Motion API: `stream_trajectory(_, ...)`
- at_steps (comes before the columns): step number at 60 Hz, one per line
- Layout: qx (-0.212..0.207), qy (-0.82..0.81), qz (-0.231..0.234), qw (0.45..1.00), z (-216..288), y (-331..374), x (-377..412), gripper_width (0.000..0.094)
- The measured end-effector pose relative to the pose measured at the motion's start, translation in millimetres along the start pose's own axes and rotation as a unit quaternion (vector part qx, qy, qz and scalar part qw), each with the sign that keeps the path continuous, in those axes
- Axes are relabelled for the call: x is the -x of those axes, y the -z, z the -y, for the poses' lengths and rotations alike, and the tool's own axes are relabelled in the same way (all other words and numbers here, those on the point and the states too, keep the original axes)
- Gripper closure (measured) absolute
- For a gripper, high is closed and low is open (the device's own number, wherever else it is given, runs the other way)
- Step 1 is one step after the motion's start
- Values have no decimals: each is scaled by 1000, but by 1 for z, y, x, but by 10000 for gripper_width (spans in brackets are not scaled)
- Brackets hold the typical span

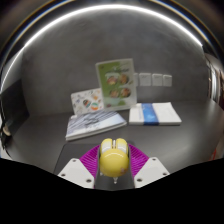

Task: Arrange mouse

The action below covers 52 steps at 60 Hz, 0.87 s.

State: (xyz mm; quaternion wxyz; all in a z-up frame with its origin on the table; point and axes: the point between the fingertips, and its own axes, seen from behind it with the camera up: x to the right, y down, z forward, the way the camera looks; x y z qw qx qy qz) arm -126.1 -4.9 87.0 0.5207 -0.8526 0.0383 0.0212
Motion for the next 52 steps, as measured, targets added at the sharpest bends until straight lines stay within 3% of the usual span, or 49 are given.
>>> stream_trajectory(13, 59, 45, -31, 997, -68, -35, 51, 546)
stream_trajectory(18, 91, 54, -27, 994, -93, -46, 54, 500)
stream_trajectory(20, 68, 45, -27, 996, -85, -50, 54, 502)
stream_trajectory(23, 67, 46, -25, 996, -86, -51, 53, 462)
stream_trajectory(27, 78, 45, -8, 996, -89, -51, 56, 382)
stream_trajectory(33, 94, 44, 23, 994, -92, -36, 58, 35)
stream_trajectory(35, 92, 40, 36, 994, -90, -27, 59, 107)
stream_trajectory(42, 92, 13, 72, 993, -86, 12, 48, 91)
stream_trajectory(52, 98, -3, 44, 994, -99, 57, -31, 100)
